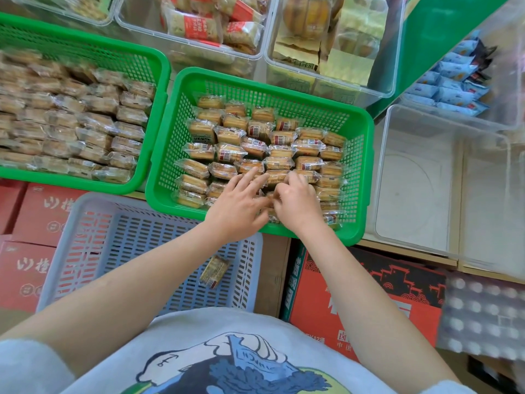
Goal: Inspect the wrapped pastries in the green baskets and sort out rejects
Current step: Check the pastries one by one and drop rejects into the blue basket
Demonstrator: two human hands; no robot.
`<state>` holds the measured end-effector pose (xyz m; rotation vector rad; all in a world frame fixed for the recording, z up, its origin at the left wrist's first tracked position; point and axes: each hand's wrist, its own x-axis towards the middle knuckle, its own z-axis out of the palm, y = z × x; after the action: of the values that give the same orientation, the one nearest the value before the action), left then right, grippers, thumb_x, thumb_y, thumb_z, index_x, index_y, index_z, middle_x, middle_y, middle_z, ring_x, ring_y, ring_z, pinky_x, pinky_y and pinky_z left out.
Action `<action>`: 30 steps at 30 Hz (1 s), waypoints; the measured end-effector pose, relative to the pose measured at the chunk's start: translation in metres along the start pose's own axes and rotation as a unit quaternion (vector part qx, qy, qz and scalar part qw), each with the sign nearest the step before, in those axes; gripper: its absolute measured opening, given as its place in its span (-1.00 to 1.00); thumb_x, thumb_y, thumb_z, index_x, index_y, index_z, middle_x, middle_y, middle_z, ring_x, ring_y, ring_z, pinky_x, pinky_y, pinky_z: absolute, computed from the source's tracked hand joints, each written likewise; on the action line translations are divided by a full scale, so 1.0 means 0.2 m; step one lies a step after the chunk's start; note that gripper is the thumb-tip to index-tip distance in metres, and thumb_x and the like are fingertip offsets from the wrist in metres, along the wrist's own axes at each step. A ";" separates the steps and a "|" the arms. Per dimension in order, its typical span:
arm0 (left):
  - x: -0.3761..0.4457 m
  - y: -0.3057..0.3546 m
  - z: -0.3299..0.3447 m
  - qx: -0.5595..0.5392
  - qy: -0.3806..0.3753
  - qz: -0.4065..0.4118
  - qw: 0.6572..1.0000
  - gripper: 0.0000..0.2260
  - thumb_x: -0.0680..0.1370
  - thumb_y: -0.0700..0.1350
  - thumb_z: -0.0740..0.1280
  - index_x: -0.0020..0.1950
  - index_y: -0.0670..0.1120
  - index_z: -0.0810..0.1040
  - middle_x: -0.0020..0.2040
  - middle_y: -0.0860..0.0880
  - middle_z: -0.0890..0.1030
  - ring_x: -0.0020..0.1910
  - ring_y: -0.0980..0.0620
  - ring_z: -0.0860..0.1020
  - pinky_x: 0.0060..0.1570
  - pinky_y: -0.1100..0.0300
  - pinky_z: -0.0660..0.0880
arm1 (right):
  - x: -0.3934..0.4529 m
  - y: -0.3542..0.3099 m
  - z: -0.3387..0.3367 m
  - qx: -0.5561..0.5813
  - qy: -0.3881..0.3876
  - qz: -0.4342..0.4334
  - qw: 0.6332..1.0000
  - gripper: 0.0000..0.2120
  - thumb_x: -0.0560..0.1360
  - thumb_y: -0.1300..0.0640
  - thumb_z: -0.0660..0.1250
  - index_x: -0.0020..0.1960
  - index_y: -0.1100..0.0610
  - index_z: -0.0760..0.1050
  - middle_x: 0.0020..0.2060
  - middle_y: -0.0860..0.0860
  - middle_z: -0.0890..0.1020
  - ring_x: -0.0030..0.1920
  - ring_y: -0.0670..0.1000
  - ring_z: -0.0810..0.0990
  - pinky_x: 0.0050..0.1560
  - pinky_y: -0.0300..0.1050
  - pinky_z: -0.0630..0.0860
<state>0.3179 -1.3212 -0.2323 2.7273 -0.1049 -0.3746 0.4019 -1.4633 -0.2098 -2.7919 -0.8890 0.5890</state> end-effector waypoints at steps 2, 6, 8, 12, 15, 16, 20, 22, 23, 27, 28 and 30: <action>0.00 0.00 0.00 0.013 -0.009 -0.005 1.000 -0.60 0.65 0.11 0.04 0.32 0.06 0.56 0.65 -0.09 0.04 0.63 -0.10 -0.13 0.57 -0.12 -0.13 | 0.04 0.01 -0.04 0.033 0.021 0.011 0.999 -0.79 0.60 0.09 0.27 0.08 0.20 0.59 0.08 0.11 0.48 0.18 0.12 0.40 0.17 0.05 0.43; 0.00 0.01 0.00 0.009 -0.008 -0.011 1.000 -0.62 0.65 0.11 0.06 0.28 0.08 0.59 0.65 -0.09 0.07 0.63 -0.10 -0.09 0.55 -0.12 -0.10 | 0.05 0.09 -0.07 0.060 0.078 0.105 0.990 -0.82 0.60 0.16 0.23 0.14 0.20 0.51 0.07 0.10 0.53 0.15 0.12 0.45 0.15 0.03 0.45; 0.00 0.00 0.00 0.003 0.003 -0.006 1.000 -0.64 0.64 0.09 0.10 0.32 0.07 0.56 0.64 -0.11 0.11 0.63 -0.11 -0.06 0.54 -0.14 -0.07 | 0.03 0.11 -0.06 0.044 0.016 0.129 0.991 -0.85 0.61 0.14 0.21 0.10 0.17 0.50 0.02 0.08 0.57 0.10 0.13 0.49 0.17 0.05 0.40; 0.00 0.00 0.01 0.012 -0.015 -0.014 1.000 -0.54 0.62 0.14 0.07 0.53 0.18 0.31 0.66 -0.10 0.00 0.63 -0.14 -0.13 0.55 -0.18 -0.10 | -0.03 0.13 -0.01 0.003 -0.050 0.088 0.995 -0.92 0.63 0.12 0.15 -0.04 0.08 0.37 -0.11 0.03 0.58 -0.01 0.14 0.53 0.27 0.07 0.29; 0.01 0.00 0.01 0.015 -0.031 -0.019 0.999 -0.54 0.62 0.16 0.04 0.54 0.20 0.30 0.66 -0.08 -0.07 0.63 -0.12 -0.18 0.56 -0.19 -0.14 | -0.03 0.14 0.00 -0.001 -0.069 0.077 0.995 -0.81 0.60 0.18 0.19 0.21 0.10 0.38 0.02 0.03 0.60 0.10 0.13 0.55 0.33 0.07 0.23; 0.01 0.00 0.00 0.016 -0.034 -0.021 0.999 -0.54 0.63 0.16 0.04 0.53 0.19 0.32 0.66 -0.08 -0.09 0.62 -0.11 -0.19 0.56 -0.20 -0.14 | -0.03 0.15 -0.01 0.000 -0.081 0.075 0.994 -0.70 0.60 0.20 0.21 0.33 0.10 0.36 0.10 0.04 0.60 0.16 0.12 0.54 0.35 0.08 0.23; 0.01 0.00 0.00 0.018 -0.036 -0.026 0.999 -0.55 0.62 0.16 0.03 0.50 0.18 0.35 0.66 -0.08 -0.08 0.63 -0.10 -0.19 0.55 -0.21 -0.14 | 0.01 0.17 -0.07 -0.042 -0.149 0.055 0.986 -0.64 0.60 0.22 0.20 0.36 0.03 0.48 0.24 0.02 0.54 0.27 0.11 0.48 0.40 0.07 0.23; 0.01 0.00 0.00 0.017 -0.032 -0.026 0.999 -0.55 0.61 0.16 0.02 0.48 0.18 0.37 0.66 -0.09 -0.06 0.63 -0.10 -0.17 0.55 -0.21 -0.12 | 0.02 0.17 -0.11 -0.046 -0.173 0.055 0.982 -0.67 0.59 0.18 0.19 0.31 0.04 0.54 0.23 0.04 0.55 0.27 0.12 0.47 0.38 0.10 0.30; 0.00 0.00 0.01 0.015 -0.029 -0.025 0.999 -0.55 0.61 0.16 0.01 0.48 0.18 0.38 0.66 -0.09 -0.05 0.63 -0.11 -0.16 0.55 -0.22 -0.11 | 0.03 0.17 -0.12 -0.034 -0.164 0.054 0.984 -0.69 0.59 0.17 0.19 0.28 0.07 0.56 0.21 0.06 0.55 0.23 0.12 0.49 0.31 0.09 0.39; 0.01 0.00 0.01 0.023 -0.020 -0.021 0.999 -0.52 0.59 0.17 -0.04 0.46 0.16 0.39 0.66 -0.11 -0.01 0.63 -0.13 -0.11 0.54 -0.23 -0.08 | 0.04 0.10 -0.12 0.072 -0.033 0.053 0.995 -0.76 0.62 0.18 0.22 0.28 0.14 0.40 0.14 0.07 0.52 -0.07 0.10 0.55 -0.18 -0.01 0.52; 0.01 0.00 0.01 0.022 -0.020 -0.021 0.999 -0.51 0.59 0.17 -0.04 0.46 0.16 0.40 0.66 -0.11 -0.01 0.63 -0.13 -0.11 0.54 -0.23 -0.08 | 0.05 0.08 -0.10 0.078 -0.017 0.051 0.995 -0.71 0.62 0.18 0.23 0.33 0.11 0.36 0.18 0.09 0.50 -0.08 0.13 0.57 -0.20 0.01 0.54; 0.01 0.00 0.00 0.019 -0.022 -0.022 0.999 -0.49 0.58 0.18 -0.07 0.46 0.16 0.40 0.66 -0.11 -0.01 0.63 -0.13 -0.11 0.54 -0.23 -0.08 | 0.07 0.06 -0.06 0.056 -0.015 0.056 0.997 -0.63 0.62 0.19 0.23 0.41 0.07 0.31 0.22 0.13 0.48 -0.08 0.18 0.59 -0.23 0.01 0.54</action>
<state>0.3186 -1.3225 -0.2330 2.7634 -0.0642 -0.4510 0.4228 -1.4646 -0.2067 -2.7524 -0.6852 0.6761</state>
